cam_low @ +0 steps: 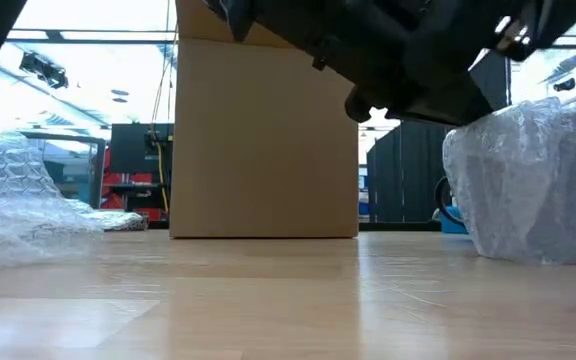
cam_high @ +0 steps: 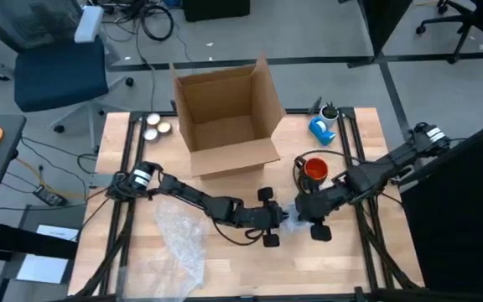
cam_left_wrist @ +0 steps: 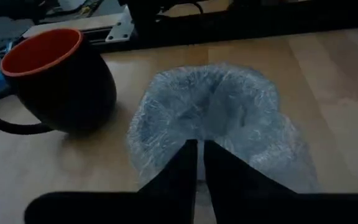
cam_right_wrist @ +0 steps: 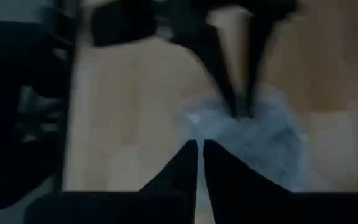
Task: Wrap mug
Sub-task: Wrap the blue mug with the top bubble wrap, then put the wrapped blue mug into the cardboard box
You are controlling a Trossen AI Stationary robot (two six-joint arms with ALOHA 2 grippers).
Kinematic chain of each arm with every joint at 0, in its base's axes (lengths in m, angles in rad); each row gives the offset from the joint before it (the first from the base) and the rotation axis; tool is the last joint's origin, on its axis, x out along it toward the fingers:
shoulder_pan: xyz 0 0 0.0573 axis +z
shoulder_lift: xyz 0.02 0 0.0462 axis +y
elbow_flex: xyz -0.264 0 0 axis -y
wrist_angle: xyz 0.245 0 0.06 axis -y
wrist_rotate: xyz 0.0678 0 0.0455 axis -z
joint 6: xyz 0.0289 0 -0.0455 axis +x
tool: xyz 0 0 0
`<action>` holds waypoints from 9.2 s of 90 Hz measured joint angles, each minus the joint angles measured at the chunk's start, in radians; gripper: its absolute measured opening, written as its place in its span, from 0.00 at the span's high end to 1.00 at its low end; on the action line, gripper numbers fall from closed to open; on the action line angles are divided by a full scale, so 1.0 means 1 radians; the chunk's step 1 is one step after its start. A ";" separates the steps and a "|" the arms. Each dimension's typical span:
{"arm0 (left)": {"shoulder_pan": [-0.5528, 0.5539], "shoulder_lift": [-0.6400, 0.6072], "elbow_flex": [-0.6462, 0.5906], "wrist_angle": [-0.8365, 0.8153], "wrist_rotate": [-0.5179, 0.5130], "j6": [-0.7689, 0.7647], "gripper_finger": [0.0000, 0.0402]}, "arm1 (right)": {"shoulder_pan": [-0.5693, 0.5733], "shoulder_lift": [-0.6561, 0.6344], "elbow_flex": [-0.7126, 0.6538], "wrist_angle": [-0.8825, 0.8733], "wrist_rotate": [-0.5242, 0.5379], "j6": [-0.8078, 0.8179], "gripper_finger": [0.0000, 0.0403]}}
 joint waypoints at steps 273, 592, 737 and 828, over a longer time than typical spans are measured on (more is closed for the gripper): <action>-0.004 0.018 -0.048 0.058 0.089 -0.039 0.96 | 0.074 0.182 -0.037 -0.558 0.161 0.649 0.59; -0.147 0.065 0.316 -0.747 -0.001 -0.341 1.00 | 0.009 0.179 -0.117 0.034 0.008 -0.349 0.58; -0.077 0.154 0.309 -0.653 0.056 -0.256 1.00 | 0.027 0.457 0.002 -0.052 0.150 -0.478 0.60; -0.418 0.008 0.311 -1.346 -0.350 -0.759 1.00 | 0.090 0.423 0.827 -0.249 0.322 -0.423 0.97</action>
